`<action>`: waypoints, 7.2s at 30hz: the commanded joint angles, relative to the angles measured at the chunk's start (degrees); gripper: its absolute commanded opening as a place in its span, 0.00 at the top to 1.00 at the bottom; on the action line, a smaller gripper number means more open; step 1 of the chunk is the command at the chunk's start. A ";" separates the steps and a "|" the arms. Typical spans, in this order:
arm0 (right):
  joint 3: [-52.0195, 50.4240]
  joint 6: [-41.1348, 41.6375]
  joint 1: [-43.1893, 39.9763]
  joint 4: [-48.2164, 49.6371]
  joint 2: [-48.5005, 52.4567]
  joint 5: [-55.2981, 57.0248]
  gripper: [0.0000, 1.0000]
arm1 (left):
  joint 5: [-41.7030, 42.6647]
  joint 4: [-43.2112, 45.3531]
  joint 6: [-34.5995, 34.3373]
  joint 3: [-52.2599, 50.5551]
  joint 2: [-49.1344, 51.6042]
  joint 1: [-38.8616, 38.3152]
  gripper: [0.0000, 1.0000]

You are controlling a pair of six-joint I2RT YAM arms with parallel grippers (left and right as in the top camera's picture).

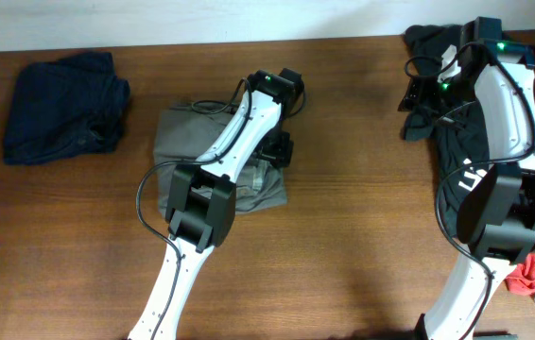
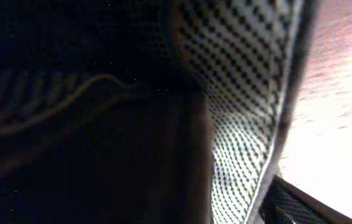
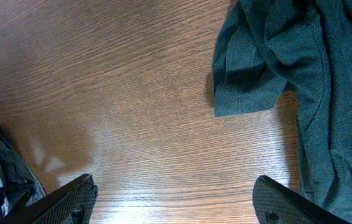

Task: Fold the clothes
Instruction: 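Hold the folded shorts with the left gripper and adjust the fold, then lift the grey shorts bundle with the left gripper and carry it leftward, then lower the shorts onto the navy garment stack and open the left gripper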

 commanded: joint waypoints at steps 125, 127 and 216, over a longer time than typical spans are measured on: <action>-0.52 -3.04 0.15 -1.09 0.22 -0.31 0.15 | -18.47 -7.87 21.66 39.30 -8.81 12.55 1.00; -0.52 -3.04 0.15 -1.09 0.22 -0.31 0.15 | -18.93 -6.88 23.98 39.30 -8.81 13.09 1.00; -0.52 -2.80 5.42 -1.60 0.22 -3.13 0.16 | 19.21 8.94 49.09 15.32 -4.68 46.07 0.52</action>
